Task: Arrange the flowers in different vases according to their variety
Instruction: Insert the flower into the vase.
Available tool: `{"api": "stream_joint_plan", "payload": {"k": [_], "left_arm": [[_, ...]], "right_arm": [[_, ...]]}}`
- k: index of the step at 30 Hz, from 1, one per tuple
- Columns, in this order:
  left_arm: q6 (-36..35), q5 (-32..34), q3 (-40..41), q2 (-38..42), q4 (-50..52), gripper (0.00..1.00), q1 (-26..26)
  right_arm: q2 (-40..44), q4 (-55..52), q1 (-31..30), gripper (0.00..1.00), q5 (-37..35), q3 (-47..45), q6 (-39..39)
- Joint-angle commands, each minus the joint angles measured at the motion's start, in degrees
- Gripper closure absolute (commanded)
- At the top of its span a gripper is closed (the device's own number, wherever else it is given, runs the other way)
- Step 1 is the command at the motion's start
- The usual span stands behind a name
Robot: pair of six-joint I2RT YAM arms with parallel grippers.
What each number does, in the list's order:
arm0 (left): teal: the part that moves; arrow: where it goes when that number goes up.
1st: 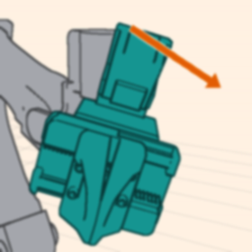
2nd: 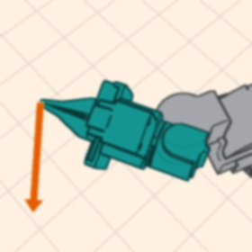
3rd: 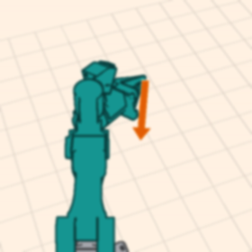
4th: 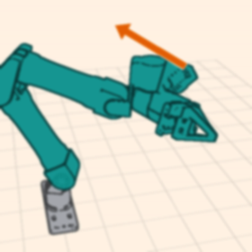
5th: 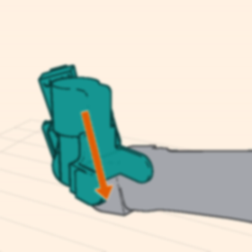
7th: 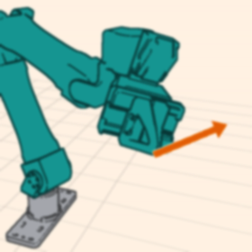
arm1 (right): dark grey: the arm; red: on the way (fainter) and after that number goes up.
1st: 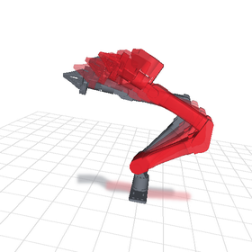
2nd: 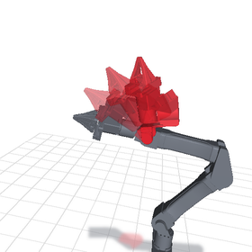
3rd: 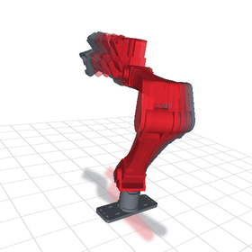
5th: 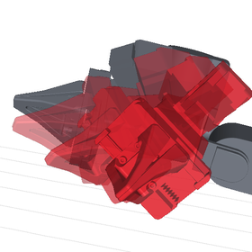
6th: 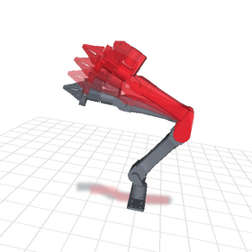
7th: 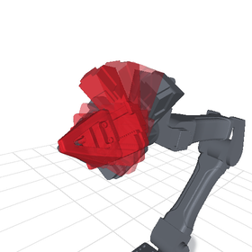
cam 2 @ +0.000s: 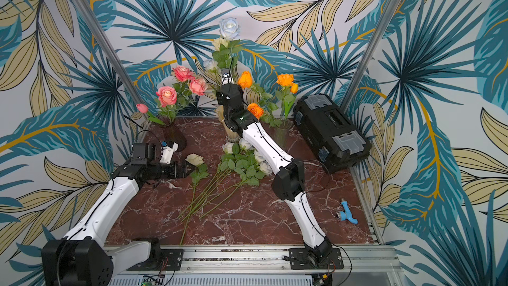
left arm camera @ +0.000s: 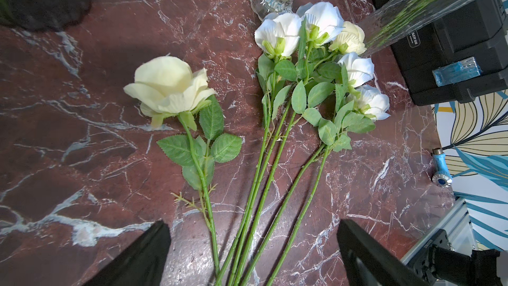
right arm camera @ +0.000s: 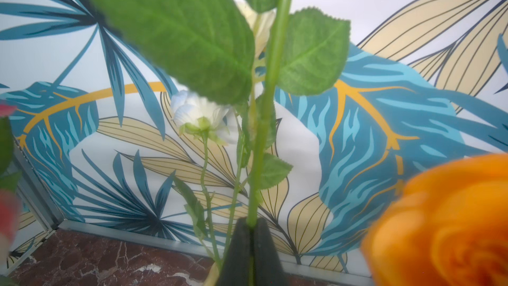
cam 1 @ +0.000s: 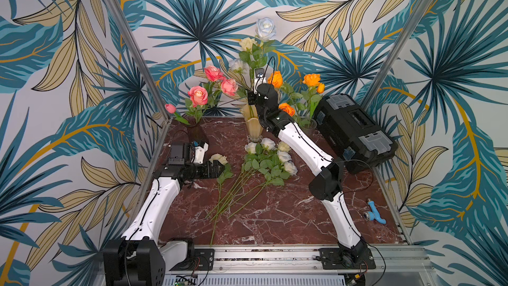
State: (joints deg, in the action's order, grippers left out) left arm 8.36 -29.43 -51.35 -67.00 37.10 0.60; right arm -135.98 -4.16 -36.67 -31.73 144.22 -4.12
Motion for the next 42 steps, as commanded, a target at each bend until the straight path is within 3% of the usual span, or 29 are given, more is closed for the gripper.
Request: {"api": "stream_joint_plan", "payload": {"k": [1,5,11,13,16,25,30,42], "left_arm": [[-0.4,0.6,1.7,1.2,0.9,0.00,0.6],[-0.2,0.9,1.8,1.7,1.1,0.00,0.7],[-0.2,1.3,2.0,2.2,1.4,0.00,0.6],[-0.2,1.4,2.0,2.4,1.5,0.00,0.6],[-0.2,1.4,2.1,2.7,1.7,0.00,0.6],[-0.6,5.5,0.6,3.0,6.5,0.00,0.1],[0.3,13.0,-0.9,3.2,9.9,0.00,-4.5],[7.5,25.0,-4.4,-5.0,16.2,0.07,-10.8]], "right_arm": [[-0.5,2.0,-0.3,1.00,-1.3,-1.6,1.4],[0.2,2.4,-0.5,0.97,-1.4,-4.2,2.4],[1.6,3.2,-1.3,0.65,-2.6,-8.1,3.1],[2.2,3.5,-1.4,0.46,-3.5,-9.2,3.5],[3.4,4.1,-1.9,0.36,-4.0,-10.9,3.7],[13.5,3.6,-4.2,0.24,-2.7,-20.4,4.0],[22.8,-0.1,-6.1,0.20,0.1,-29.7,7.4],[42.4,-12.8,-7.5,0.20,9.2,-50.2,18.4]]}}
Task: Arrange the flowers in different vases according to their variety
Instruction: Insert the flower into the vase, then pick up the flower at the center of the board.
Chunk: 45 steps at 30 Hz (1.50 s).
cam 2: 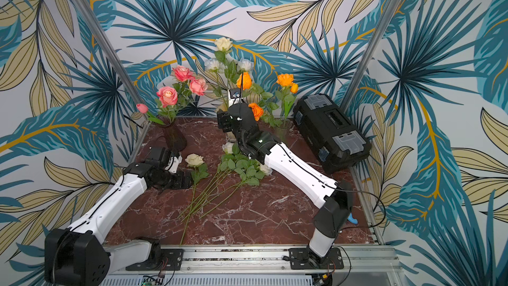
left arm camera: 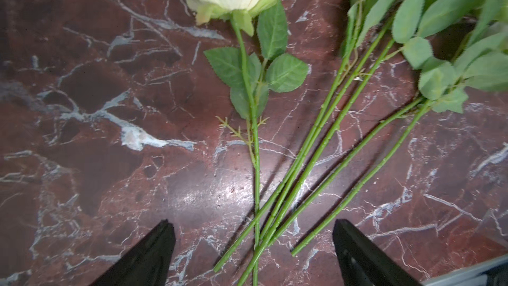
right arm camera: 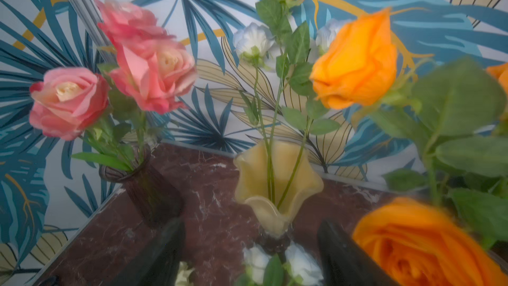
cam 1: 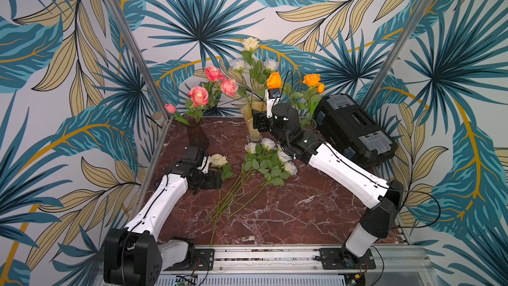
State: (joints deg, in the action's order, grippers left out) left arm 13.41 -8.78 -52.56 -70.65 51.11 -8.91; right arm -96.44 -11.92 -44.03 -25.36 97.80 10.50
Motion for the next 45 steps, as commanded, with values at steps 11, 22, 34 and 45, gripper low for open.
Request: {"api": "stream_joint_plan", "payload": {"k": [11,22,34,45], "left_arm": [[6.6,10.8,-4.5,-10.6,0.2,0.18,-7.1],[11.5,14.0,-5.1,-16.5,-2.2,0.22,-9.9],[18.3,18.5,-3.0,-21.7,-8.2,0.34,-12.2],[24.1,20.1,2.3,-19.9,-7.6,0.38,-15.6]], "right_arm": [[13.3,-6.6,-0.1,0.20,4.3,-16.4,8.8],[17.2,-6.1,-0.1,0.20,2.0,-20.8,9.0],[19.6,-6.4,-0.1,0.21,1.0,-22.2,7.7],[21.2,-6.7,0.2,0.21,-0.2,-23.6,7.2]]}}
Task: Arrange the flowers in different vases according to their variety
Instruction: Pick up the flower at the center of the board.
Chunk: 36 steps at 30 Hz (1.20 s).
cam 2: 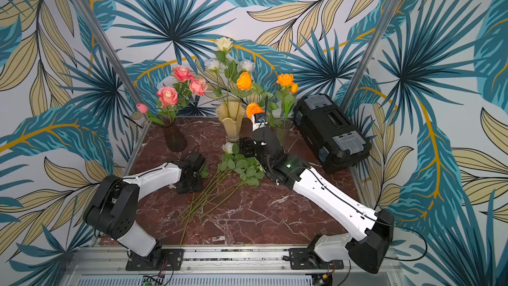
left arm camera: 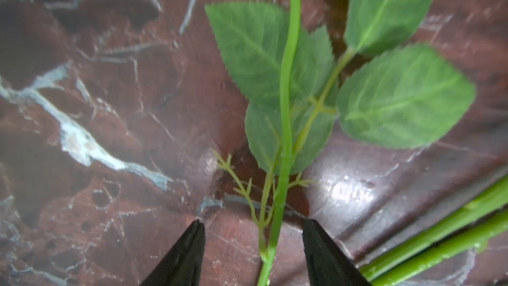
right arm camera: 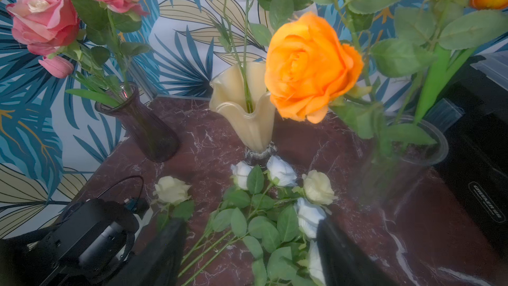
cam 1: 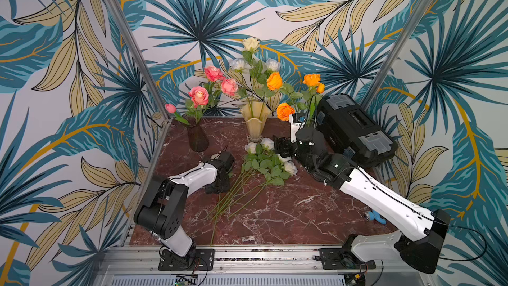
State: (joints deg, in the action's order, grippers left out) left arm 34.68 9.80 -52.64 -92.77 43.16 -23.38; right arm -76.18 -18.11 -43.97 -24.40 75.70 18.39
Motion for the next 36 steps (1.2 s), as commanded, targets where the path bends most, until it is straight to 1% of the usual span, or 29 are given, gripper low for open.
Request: {"api": "stream_joint_plan", "payload": {"k": [1,4,6,8,11,14,19,27,31,36], "left_arm": [[3.3,2.0,2.8,2.6,0.6,0.39,-1.6],[4.7,2.2,3.9,3.2,1.0,0.39,-2.0],[5.5,2.2,4.8,3.7,0.8,0.41,-2.2],[5.7,2.1,5.2,3.6,0.7,0.48,-2.3],[5.8,2.0,5.8,3.2,0.2,0.51,-2.3],[5.2,2.9,5.6,2.0,0.1,0.57,-2.3],[5.7,2.1,5.6,0.6,-0.4,0.71,-2.3],[4.8,3.4,4.8,-0.2,0.5,1.00,-2.2],[4.0,5.6,3.6,-0.8,1.6,1.00,-2.2],[2.0,10.8,0.0,2.0,4.2,1.00,-1.8]], "right_arm": [[1.0,-0.5,0.1,0.21,-1.2,-1.7,-0.6],[1.0,-0.4,0.1,0.21,-1.0,-1.8,-0.4],[0.9,-0.4,0.2,0.21,-0.9,-1.6,-0.5],[0.8,-0.3,0.2,0.21,-0.8,-1.6,-0.5],[0.7,-0.3,0.3,0.21,-0.6,-1.3,-0.6],[0.9,-0.3,0.3,0.21,-0.7,-1.3,-0.6],[1.0,-0.2,0.3,0.21,-0.9,-1.4,-0.8],[1.1,-0.2,0.3,0.22,-1.2,-1.8,-0.2],[1.1,0.0,0.4,0.22,-1.2,-1.9,-0.1],[1.3,0.6,0.3,0.22,-0.3,-3.1,0.6]]}}
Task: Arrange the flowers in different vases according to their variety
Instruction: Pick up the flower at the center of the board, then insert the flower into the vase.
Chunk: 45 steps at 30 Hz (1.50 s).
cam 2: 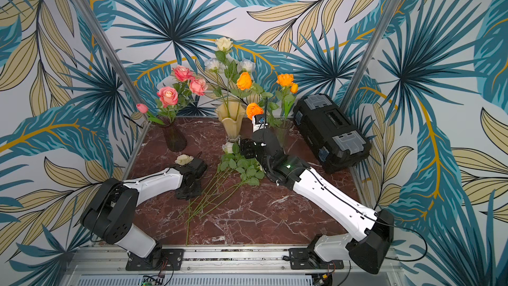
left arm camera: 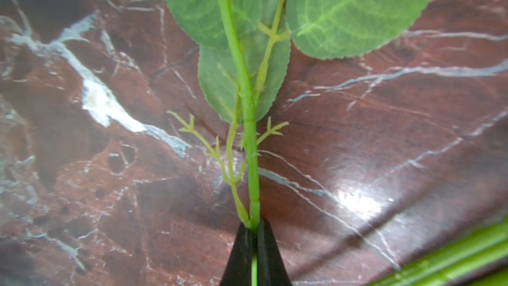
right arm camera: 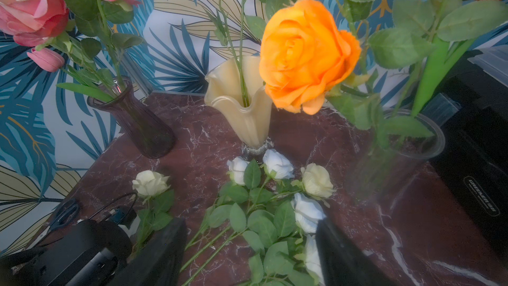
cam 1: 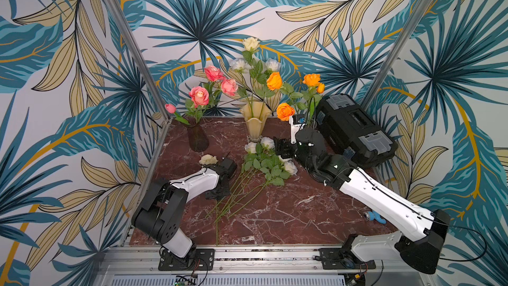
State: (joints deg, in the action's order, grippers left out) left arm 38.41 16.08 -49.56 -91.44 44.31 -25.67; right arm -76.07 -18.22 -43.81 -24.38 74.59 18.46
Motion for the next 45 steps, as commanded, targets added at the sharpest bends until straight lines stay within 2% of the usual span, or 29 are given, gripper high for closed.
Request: {"api": "stream_joint_plan", "payload": {"k": [1,7,12,19,25,31,36,41,45], "left_arm": [[-2.3,5.9,-4.1,1.3,3.7,1.00,0.5],[-6.0,14.3,-11.3,4.8,8.0,1.00,0.8],[-9.3,21.7,-15.8,8.2,10.5,1.00,2.1],[-14.6,24.2,-17.0,13.9,7.3,1.00,6.5],[-16.5,23.3,-16.2,17.6,4.3,1.00,6.6],[-19.9,11.8,-17.2,27.4,-2.5,1.00,6.6],[-21.9,-3.2,-12.8,37.1,-15.5,1.00,6.5],[-19.4,-14.3,-11.6,41.5,-22.4,1.00,6.4],[-16.4,-19.3,-11.9,42.6,-26.5,1.00,6.4]], "right_arm": [[1.2,0.9,0.2,0.22,0.0,-2.2,0.8],[1.0,2.1,0.1,0.22,3.3,-4.2,2.4],[0.0,3.6,0.1,0.22,10.9,-5.3,3.3],[-1.9,7.7,0.1,0.22,19.2,-6.4,5.4],[-3.7,9.4,0.1,0.22,26.8,-5.8,4.3],[-6.0,15.9,0.1,0.21,43.7,-7.4,6.4],[-7.0,21.2,0.1,0.21,54.2,-9.2,9.0],[-8.0,22.8,-0.4,0.21,56.9,-7.9,8.7],[-9.6,25.5,-0.6,0.22,59.4,-5.4,9.9]]}}
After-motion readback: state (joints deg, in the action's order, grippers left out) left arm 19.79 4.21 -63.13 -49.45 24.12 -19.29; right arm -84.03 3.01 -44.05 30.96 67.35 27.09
